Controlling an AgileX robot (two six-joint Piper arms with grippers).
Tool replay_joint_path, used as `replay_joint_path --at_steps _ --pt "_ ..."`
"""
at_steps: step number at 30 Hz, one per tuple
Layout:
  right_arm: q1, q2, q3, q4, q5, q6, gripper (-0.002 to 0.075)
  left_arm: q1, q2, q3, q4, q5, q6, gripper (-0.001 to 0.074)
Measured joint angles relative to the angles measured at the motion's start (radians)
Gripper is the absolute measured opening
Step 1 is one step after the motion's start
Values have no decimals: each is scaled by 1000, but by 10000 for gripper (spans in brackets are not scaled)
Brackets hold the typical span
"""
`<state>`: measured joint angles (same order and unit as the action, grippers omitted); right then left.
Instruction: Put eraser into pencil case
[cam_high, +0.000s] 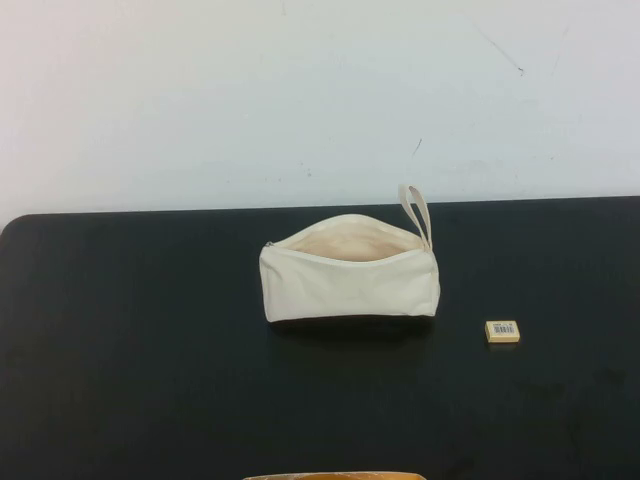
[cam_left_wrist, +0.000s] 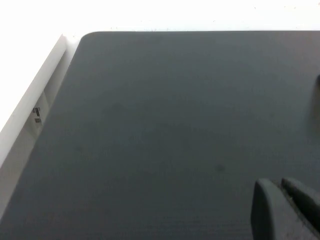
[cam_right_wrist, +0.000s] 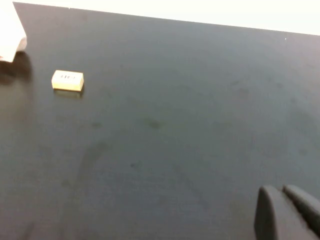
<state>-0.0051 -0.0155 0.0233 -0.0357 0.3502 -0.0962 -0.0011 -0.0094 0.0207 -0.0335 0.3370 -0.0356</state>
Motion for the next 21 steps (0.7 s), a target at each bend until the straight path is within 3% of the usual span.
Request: replay_joint_path --at_steps 11,21 --pt "0 0 4 0 -78 -2 0 0 0 0 0 0 0 -1" --pt "0 0 4 -1 -43 -2 0 0 0 0 0 0 0 -1"
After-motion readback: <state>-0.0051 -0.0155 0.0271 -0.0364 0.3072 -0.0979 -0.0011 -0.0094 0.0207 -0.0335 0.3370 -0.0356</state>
